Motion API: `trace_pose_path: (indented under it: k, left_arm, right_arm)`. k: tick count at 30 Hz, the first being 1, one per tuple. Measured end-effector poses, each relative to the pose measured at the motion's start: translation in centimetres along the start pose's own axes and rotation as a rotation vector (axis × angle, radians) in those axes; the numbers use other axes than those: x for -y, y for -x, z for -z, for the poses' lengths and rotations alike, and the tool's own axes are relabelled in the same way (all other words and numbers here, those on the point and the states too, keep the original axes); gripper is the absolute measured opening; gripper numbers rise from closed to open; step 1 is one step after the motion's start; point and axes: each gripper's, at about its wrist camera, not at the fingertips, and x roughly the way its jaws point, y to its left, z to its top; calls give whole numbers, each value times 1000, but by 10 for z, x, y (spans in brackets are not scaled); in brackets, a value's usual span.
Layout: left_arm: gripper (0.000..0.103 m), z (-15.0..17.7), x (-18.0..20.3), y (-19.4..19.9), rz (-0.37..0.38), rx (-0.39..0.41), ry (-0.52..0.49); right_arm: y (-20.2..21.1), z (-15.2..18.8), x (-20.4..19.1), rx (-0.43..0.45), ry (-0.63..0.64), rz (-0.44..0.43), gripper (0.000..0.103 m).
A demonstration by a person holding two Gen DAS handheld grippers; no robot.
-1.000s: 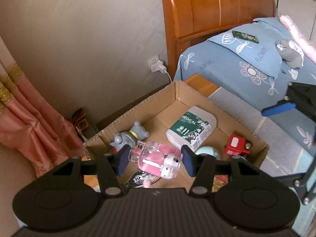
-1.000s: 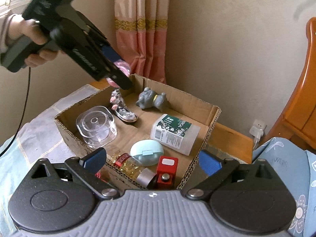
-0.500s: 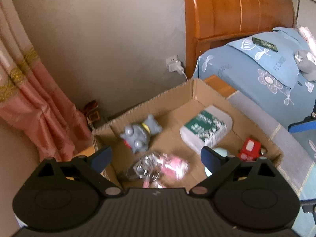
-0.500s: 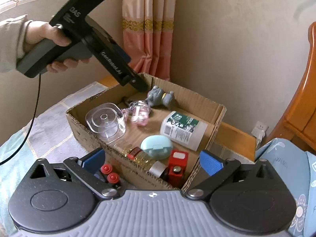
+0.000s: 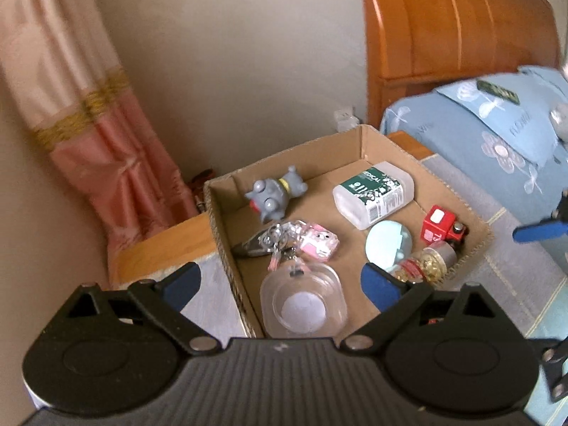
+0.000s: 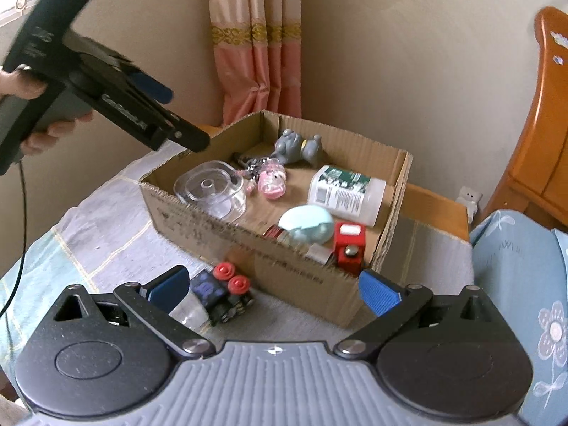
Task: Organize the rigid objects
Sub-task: 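Withdraw both tools toward the clear jar and black cube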
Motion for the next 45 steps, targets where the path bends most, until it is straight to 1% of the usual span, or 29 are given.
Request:
trace_pose_path:
  k: [2,4,6,9,11,13,17,20,24,29,32,36,39,45]
  left_arm:
    - [99,13,6,6,-18,13,15]
    - [99,29,17,10,-23,11,6]
    - [99,45,28,11,-14,-10,9]
    - [99,64,38,13,7,-43,57]
    - [99,73,43,16,11,-54,91]
    - [99,81,48,23,4,-45,115]
    - [99,90,54,34,-5,-26,162]
    - [99,96,61,39,8,-22,197]
    - [99,106,77,42,36,-24,164]
    - [99,117,98,38,85,-35,94]
    - [99,122,105,30,87,-54,72]
    - [99,130,107,19,51,-88,38]
    - [99,137,99,13,12,-115,48]
    - [99,154,66,11,-9,-139,152]
  right_arm:
    - [-1,9,-6,4,-4,24,103]
    - [-2,18,-11,-5,-16,41,103]
    - [-4,30,-14,-11,-43,47,103]
    - [-7,46,-16,-31,-71,85,103]
    - [-10,56,-19,-51,-72,120,103]
    - [-12,65,-19,-73,-89,144,103]
    - [-14,80,-18,-108,-148,149,103]
    - [-17,88,-16,-131,-168,164,103]
    - [-21,94,-14,-172,-190,176,103]
    - [-21,96,-15,-163,-199,185,103]
    - [-21,98,-15,-148,-192,183,103]
    - [-19,100,-12,-126,-177,170,103]
    - [-19,101,-12,-124,-171,167,103]
    - [-23,97,-10,-126,-159,148,103]
